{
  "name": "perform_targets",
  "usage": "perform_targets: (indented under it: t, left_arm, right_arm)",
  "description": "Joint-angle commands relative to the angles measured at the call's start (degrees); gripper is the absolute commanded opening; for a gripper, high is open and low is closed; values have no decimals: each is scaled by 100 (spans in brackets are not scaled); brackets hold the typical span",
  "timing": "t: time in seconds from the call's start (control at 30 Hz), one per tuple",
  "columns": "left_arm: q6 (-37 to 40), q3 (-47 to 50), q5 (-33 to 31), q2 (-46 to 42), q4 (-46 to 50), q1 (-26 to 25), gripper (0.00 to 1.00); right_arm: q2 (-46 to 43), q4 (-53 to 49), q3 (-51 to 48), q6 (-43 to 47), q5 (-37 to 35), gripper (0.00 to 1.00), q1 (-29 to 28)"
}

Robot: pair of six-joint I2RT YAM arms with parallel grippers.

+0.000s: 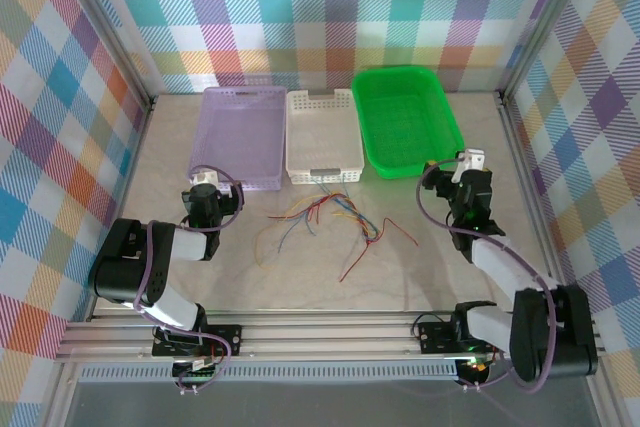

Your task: Untangle the cables

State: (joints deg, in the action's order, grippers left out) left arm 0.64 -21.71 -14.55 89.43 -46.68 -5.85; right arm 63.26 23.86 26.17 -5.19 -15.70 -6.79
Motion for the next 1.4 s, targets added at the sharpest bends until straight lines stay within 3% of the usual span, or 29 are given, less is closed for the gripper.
perform_targets:
  t: [0.0,0.1,0.23,0.3,0.4,0.53,0.87,1.1,1.2,1.37]
  left_arm:
    - [-86,-125,36,3,-149,53,100]
    - [-84,-122,37,-4,-149,57,100]
    - [-88,-124,35,-4,-149,52,100]
    - [-89,-122,37,-4,-149,51,100]
    - [-86,-122,39,1,-149,56,100]
    - [-87,-123,36,-4,-149,52,100]
    - [-90,-121,37,-5,-149,57,100]
    - [-97,-123,46,1,-149,55,100]
    - [-92,-122,46,2,-149,57,100]
    - [-91,-122,40,3,-147,57,100]
  right_arm:
    - [-297,-912,368,-416,-207,100,-127]
    - [-628,-1643,619,-1211,-140,100,-161]
    - [-990,-2065,888,-2068,1272,100,-156]
    - [-1127,-2241,994,-2950,1554,100,-147]
    - [-1179,-2352,1149,-2608,2783,100,-175]
    - [-948,-2524,1155,-2521,3273,100,-290]
    - [301,-3975,1825,-2006,2626,98,-1770]
    - [1501,-4737,2633,-1760,2146,78,-2312]
    - [1883,-4628,2678,-1755,2114,66,-2340]
    - [2425,-4172,2542,-1679,2166,58,-2490]
